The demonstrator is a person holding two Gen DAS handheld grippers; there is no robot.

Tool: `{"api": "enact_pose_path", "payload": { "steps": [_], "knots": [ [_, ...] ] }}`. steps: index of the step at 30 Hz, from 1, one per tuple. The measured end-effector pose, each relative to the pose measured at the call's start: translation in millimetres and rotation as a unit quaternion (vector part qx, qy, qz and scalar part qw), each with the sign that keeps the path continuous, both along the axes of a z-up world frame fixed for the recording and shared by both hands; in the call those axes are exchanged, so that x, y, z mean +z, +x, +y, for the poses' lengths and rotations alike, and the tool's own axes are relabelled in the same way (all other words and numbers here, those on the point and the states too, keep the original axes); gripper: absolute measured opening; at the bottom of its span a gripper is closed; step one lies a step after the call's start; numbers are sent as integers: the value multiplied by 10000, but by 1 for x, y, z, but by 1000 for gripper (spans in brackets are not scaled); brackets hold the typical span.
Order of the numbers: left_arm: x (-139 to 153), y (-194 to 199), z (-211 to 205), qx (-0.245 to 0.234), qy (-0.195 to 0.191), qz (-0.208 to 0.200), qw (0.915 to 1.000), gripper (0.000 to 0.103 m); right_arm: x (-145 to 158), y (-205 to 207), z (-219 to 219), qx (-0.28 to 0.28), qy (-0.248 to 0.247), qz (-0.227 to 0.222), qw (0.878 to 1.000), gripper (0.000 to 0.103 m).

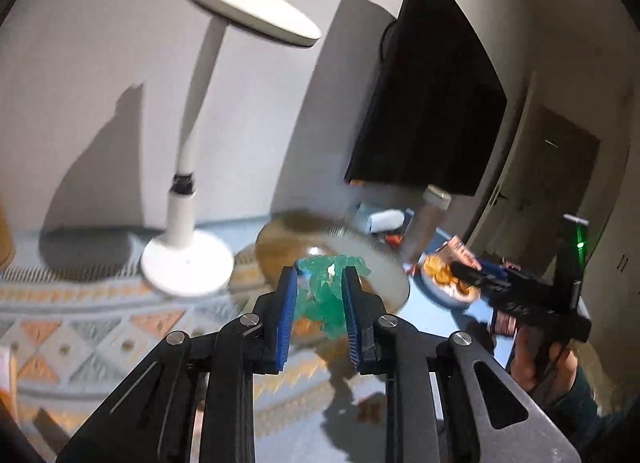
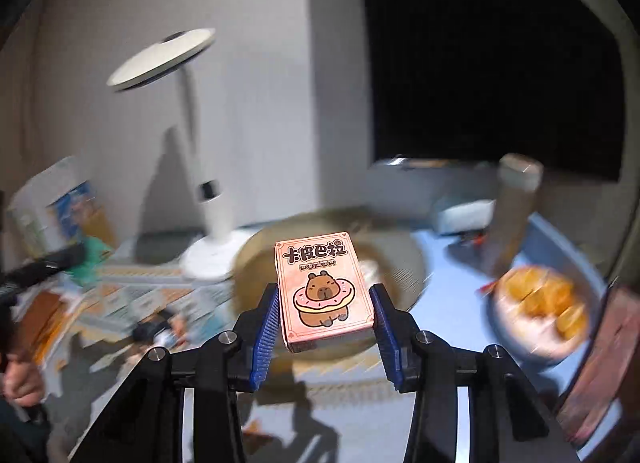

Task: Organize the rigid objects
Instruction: 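Carry the green figure and pink box over the amber bowl, then open both tools to drop the figure and box into the bowl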

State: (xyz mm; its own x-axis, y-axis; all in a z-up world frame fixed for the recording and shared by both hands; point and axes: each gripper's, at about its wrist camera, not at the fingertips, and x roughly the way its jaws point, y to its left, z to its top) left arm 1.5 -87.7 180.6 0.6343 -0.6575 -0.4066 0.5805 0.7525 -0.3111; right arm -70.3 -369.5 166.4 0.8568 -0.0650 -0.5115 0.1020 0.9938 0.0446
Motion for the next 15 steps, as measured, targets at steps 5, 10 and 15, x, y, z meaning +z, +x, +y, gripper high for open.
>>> {"api": "enact_pose_path", "payload": {
  "steps": [5, 10, 15],
  "knots": [
    [-23, 49, -56, -78, 255, 356, 9990, 20, -27, 54, -16, -163, 266, 725, 9969, 44],
    [-49, 74, -96, -214, 499, 564, 9969, 20, -51, 71, -26, -111, 423, 1035, 9937, 44],
    [-66, 86, -118, -271, 670, 694, 9950, 20, -58, 77, -27, -133, 186, 1252, 9919, 44]
  ]
}}
